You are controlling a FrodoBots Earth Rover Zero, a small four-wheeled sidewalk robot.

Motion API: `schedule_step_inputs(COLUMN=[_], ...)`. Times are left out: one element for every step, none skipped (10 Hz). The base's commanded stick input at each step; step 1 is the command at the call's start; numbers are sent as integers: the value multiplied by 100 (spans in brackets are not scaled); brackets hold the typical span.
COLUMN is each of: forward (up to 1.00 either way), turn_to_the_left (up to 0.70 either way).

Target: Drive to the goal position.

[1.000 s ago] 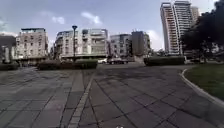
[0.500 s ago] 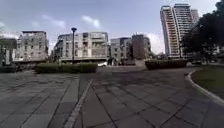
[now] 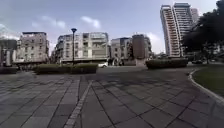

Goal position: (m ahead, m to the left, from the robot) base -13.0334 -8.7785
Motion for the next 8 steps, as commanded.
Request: schedule_step_inputs(forward=[70, 70, 70, 70, 1, 0, 0, 0], turn_to_the_left=[0, 0, 0, 0, 0, 0, 0, 0])
